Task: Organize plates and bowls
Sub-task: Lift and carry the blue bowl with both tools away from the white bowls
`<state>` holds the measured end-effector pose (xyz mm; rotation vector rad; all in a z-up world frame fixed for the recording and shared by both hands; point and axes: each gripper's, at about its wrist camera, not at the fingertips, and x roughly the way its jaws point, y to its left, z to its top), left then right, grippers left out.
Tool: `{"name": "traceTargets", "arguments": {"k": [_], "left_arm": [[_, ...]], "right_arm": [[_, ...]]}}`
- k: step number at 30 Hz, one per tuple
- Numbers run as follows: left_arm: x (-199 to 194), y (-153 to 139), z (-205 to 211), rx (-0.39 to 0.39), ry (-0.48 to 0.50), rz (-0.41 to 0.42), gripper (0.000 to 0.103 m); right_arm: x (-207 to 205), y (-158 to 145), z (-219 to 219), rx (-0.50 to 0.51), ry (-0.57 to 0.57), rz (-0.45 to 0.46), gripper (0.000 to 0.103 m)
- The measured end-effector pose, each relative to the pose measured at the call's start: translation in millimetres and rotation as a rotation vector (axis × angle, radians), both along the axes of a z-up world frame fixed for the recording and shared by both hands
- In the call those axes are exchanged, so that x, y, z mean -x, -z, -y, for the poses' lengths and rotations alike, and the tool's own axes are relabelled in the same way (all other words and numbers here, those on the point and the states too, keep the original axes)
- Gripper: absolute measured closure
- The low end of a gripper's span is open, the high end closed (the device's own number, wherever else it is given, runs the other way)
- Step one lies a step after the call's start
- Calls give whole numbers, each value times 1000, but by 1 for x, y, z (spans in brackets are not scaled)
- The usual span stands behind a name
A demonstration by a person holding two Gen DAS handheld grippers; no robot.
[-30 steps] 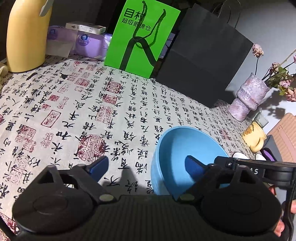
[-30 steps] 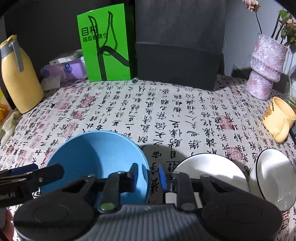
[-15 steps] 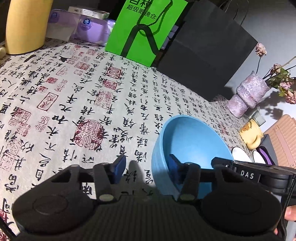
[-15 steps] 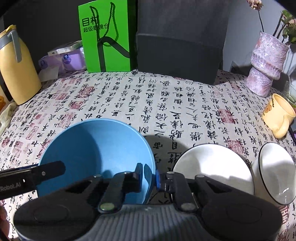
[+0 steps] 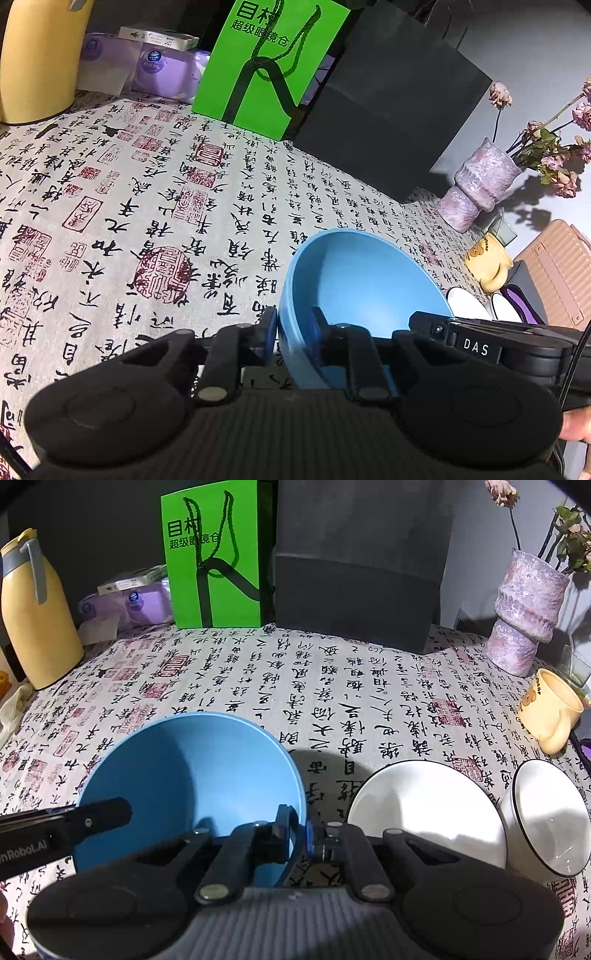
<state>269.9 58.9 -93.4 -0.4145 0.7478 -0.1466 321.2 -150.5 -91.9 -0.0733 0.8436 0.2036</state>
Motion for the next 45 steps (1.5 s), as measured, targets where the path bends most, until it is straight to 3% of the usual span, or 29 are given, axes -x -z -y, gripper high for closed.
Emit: {"name": "traceTargets", "arguments": {"k": [22,45], "left_arm": [[9,-5,3,-18,-5,48,85],[40,-46,-4,-28,-46,133,85]], "right_arm": [[10,-4,7,-41,6,29,95],[38,-37,12,-119,-9,112,95]]}}
